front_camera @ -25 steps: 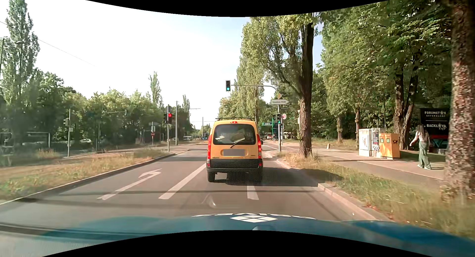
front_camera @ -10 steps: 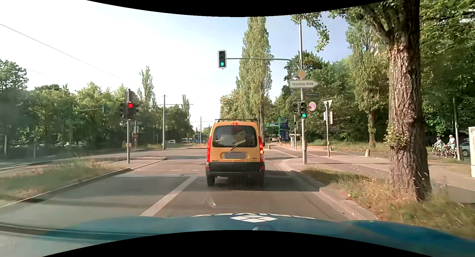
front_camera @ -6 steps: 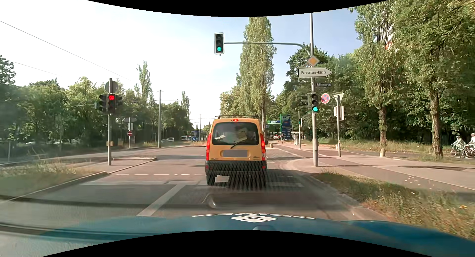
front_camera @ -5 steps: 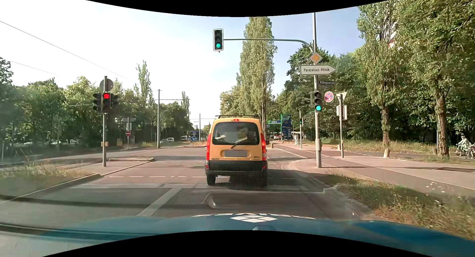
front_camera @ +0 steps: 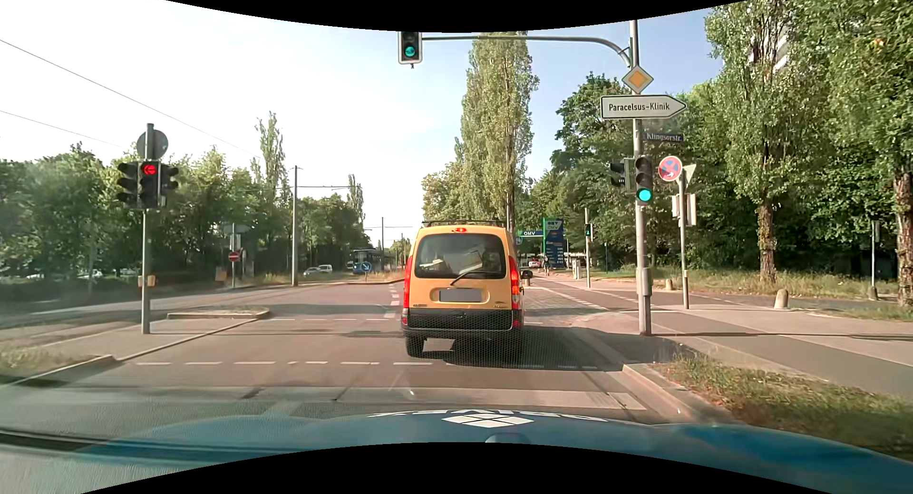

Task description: Follow the waypoints while adhering to traffic rules and regulations

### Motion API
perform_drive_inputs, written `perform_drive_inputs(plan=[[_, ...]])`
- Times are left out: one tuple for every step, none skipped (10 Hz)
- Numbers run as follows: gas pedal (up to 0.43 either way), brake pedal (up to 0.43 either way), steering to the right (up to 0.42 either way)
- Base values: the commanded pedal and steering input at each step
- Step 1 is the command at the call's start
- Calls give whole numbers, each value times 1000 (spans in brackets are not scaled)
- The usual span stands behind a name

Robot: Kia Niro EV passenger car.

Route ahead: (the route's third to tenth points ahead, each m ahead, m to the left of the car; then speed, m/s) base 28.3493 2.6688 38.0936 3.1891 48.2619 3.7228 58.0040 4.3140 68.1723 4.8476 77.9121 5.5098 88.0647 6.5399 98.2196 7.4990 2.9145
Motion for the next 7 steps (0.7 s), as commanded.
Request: perform_drive_inputs(plan=[[0, 0, -9], [0, 0, -9], [0, 0, -9], [28, 0, -9], [138, 0, -14], [220, 0, -34], [260, 0, -69]])
